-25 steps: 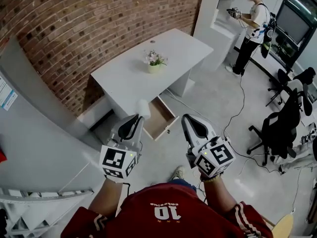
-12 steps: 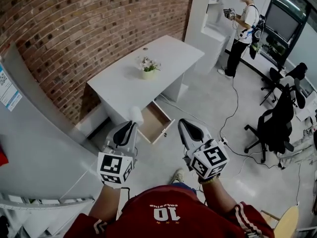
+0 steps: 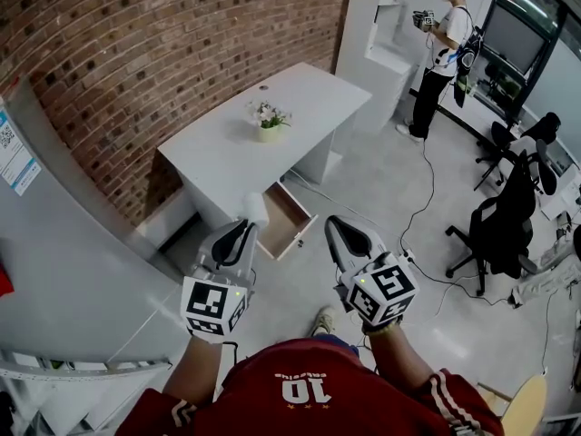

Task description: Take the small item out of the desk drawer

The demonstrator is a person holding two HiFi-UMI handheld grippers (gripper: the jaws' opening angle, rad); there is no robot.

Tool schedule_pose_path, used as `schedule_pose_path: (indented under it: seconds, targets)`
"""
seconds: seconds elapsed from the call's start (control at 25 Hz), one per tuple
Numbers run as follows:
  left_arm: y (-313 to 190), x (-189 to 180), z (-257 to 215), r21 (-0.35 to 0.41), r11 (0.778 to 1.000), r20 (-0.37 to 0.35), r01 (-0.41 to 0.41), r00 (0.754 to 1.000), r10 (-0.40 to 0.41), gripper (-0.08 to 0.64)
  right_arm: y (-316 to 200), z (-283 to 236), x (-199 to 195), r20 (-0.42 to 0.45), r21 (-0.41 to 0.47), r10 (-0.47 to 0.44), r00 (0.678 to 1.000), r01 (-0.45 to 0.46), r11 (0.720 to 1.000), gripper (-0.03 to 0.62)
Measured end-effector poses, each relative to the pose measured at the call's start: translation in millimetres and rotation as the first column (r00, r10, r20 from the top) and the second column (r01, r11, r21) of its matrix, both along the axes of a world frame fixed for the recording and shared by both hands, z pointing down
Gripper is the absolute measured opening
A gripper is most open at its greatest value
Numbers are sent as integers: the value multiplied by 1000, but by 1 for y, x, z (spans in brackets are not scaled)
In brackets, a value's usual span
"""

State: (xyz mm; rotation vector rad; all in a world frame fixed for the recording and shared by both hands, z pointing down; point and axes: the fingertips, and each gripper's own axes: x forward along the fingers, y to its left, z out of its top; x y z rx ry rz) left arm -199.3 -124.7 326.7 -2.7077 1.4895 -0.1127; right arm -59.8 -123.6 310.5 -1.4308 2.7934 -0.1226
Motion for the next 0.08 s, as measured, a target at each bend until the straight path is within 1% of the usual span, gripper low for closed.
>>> schedule_pose_path:
  seconds: [0.08]
  targets:
    - [3, 4, 2, 0, 1000, 3, -8, 1000, 8, 43, 2, 2, 2, 9, -7, 5, 1000, -5, 1000, -9]
